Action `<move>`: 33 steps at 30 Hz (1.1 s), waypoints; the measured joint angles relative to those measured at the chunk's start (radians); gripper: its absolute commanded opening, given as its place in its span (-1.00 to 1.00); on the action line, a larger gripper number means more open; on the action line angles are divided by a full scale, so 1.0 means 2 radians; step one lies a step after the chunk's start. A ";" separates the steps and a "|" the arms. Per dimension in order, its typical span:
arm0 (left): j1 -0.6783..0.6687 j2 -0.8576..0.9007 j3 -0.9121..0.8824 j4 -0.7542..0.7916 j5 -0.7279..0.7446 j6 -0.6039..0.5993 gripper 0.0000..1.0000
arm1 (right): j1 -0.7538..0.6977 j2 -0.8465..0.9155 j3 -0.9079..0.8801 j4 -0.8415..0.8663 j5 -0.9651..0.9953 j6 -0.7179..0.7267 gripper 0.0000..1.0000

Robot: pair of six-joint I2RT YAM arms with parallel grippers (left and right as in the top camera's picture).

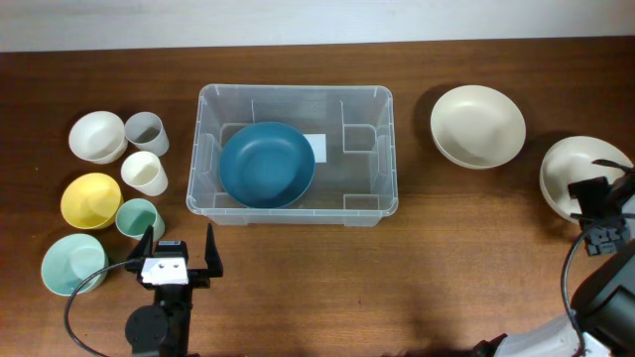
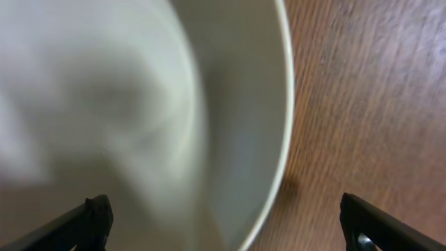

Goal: Pack container
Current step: 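Move the right gripper to the cream bowl at far right and grasp its rim, then lift the cream bowl and carry it over the bin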

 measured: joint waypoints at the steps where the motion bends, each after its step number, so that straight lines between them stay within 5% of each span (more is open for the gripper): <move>1: 0.000 0.000 0.000 0.000 0.000 0.000 0.99 | 0.000 0.004 0.000 0.002 0.000 0.000 0.82; 5: 0.000 0.000 0.000 0.000 0.000 0.000 0.99 | 0.000 0.012 0.000 0.013 -0.002 -0.008 0.50; 15: 0.000 0.000 0.000 0.000 0.000 0.000 0.99 | -0.001 0.028 0.000 0.022 -0.002 -0.009 -0.92; 24: 0.000 0.000 0.000 0.000 0.000 0.000 0.99 | -0.024 0.028 0.005 0.025 -0.019 -0.012 -0.93; 33: 0.000 0.000 0.000 0.000 0.000 0.000 0.99 | -0.107 0.028 0.104 -0.097 -0.021 -0.027 -0.93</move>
